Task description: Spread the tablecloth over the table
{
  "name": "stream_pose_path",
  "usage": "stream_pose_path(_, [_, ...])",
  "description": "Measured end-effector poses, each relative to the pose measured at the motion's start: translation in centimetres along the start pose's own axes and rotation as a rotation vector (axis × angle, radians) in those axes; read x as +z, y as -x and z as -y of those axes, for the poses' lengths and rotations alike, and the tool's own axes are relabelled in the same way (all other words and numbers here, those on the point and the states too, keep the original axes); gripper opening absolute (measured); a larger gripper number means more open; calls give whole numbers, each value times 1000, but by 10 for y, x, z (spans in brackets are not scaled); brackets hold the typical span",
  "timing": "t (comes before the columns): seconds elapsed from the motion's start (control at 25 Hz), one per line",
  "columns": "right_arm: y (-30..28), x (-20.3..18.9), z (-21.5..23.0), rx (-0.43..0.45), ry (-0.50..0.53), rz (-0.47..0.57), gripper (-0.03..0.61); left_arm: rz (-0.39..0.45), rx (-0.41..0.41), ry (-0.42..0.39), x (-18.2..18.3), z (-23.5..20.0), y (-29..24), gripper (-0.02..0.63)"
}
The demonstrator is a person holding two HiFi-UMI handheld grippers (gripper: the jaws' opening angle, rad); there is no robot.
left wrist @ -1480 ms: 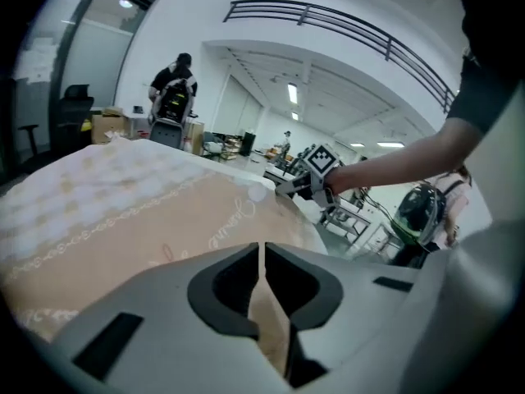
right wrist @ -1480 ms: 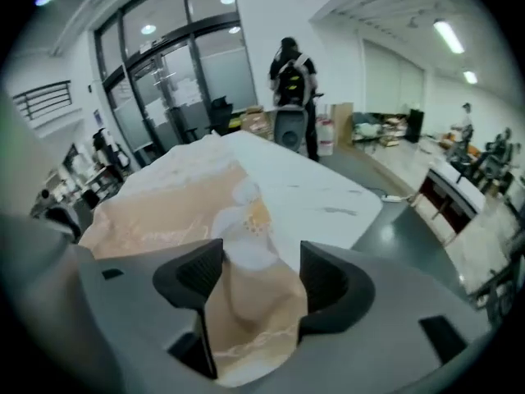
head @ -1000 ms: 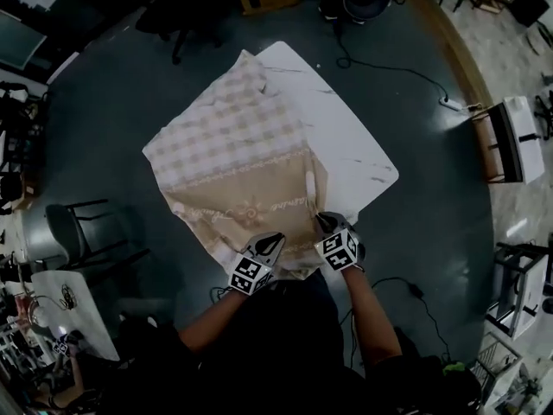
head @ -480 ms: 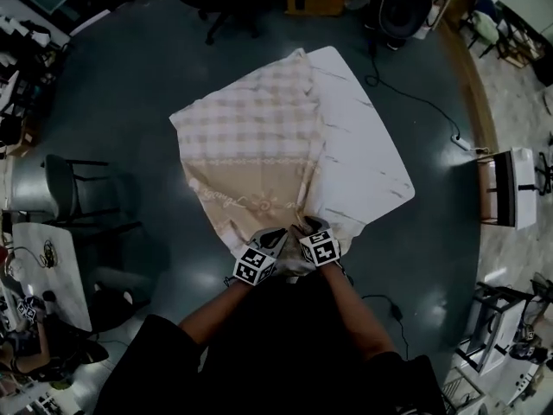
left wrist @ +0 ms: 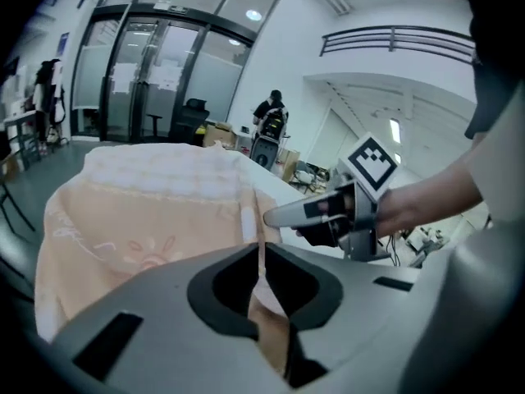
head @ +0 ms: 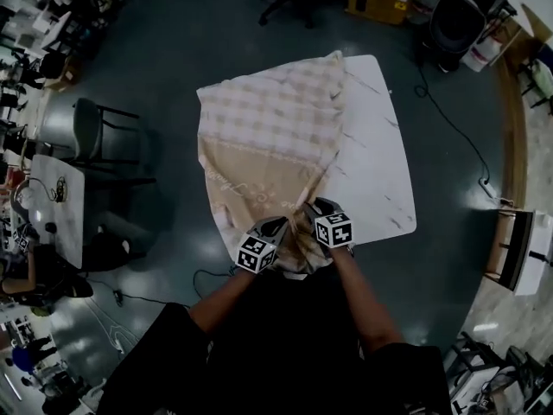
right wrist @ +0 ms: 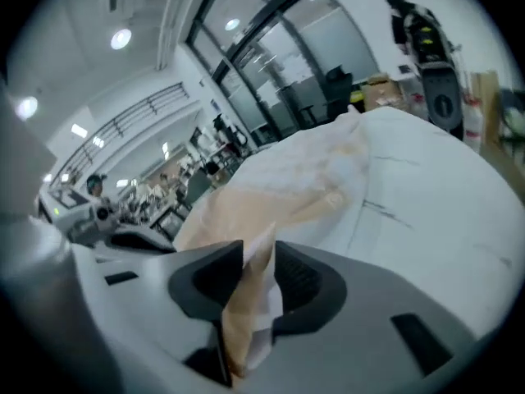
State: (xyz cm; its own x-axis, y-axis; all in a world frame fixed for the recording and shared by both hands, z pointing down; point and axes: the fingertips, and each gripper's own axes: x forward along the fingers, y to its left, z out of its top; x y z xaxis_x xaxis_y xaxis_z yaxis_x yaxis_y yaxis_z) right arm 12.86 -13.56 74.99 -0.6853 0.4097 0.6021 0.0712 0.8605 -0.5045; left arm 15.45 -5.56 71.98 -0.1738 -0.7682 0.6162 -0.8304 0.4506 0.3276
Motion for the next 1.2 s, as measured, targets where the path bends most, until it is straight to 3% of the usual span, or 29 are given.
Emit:
stream_pose_path(0.08, [-7, -7, -3, -10, 91, -64, 88, 40, 63, 71, 3, -2, -4, 35])
stream_pose_path(0.16, [0, -10, -1, -10, 79, -68, 38, 75, 102, 109, 10, 3, -9, 35])
stream_pose_path(0.28, [18, -9, 6, -11, 64, -52, 23, 108, 110, 119, 21, 18, -20, 35])
stream_pose_path(0.48, [36, -18, 26, -71, 82, -82, 18, 118, 54, 130, 19, 34, -36, 34])
stream_pose_path(0.68, [94, -5, 80, -255, 80, -128, 18, 114, -58, 93, 19, 66, -42, 34])
stream_pose_path(0.88, [160, 21, 82, -402, 63, -105, 17, 118, -118, 85, 12, 80, 19, 34])
stream_pose_path(1.08, [221, 31, 178, -490, -17, -86, 17, 94, -33, 92, 10, 104, -6, 34])
stream_pose_path(1.2, [246, 29, 236, -480, -94, -76, 17, 82, 46, 122, 13, 115, -26, 34])
